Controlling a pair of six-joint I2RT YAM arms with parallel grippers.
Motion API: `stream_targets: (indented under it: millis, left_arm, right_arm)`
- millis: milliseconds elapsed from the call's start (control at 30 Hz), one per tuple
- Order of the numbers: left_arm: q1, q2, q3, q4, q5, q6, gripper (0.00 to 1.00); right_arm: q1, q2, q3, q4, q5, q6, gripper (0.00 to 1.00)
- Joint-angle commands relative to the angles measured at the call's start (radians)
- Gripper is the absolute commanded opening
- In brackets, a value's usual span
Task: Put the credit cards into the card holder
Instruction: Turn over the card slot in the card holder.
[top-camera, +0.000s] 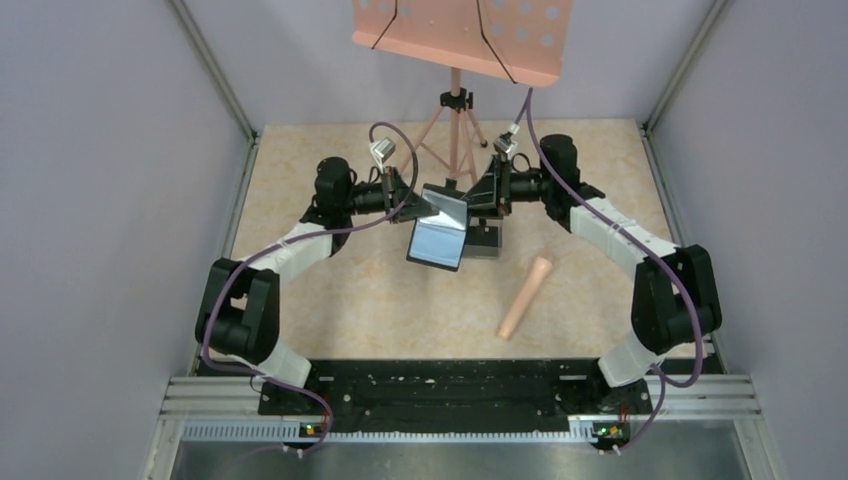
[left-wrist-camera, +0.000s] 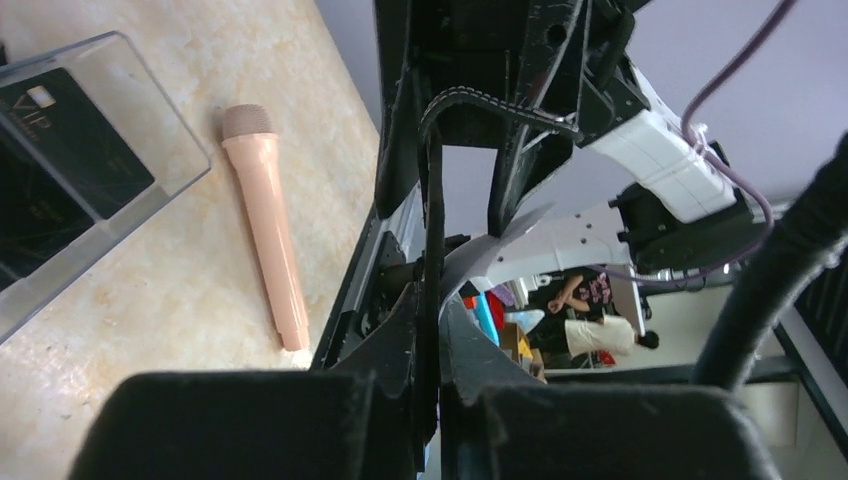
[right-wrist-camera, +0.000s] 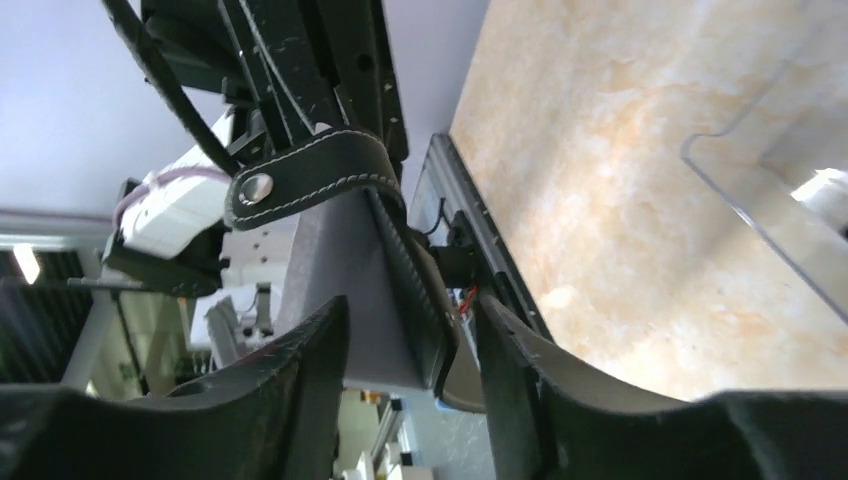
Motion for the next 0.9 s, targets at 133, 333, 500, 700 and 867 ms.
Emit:
stream_targets:
  millis: [133,333,500,700,867]
  left_arm:
    - [0.012,-0.102,0.125,-0.694,-0.204,0.468,0.0]
    - [-0.027,-0.097,0.189,-0.924,-0.257,0.602,0.0]
    - [-0.084,-0.079,0.235,-0.989,-0.215,0.645,0.0]
    - [-0.14,-0.063,0.273,-0.992,-0.115,0.654,0.0]
    - [-0.164,-0.046,0.305,-0.998,-0.052,0.66,0.0]
  right_arm:
    - [-0.074,-0.112,0.035,-0.352,0.18,-0.298,0.72]
    - [-0.073,-0.114,0.04,-0.431,0.176,-0.407,0.79]
    - [-0.05,-0.114,0.029,-0.448,0.147,-0.465,0.81]
    - [0.016,-0.097,0.036,-0.454,0.107,-0.521,0.81]
    - [0.068,-0.075,0.065,-0.455,0.023,-0.568,0.81]
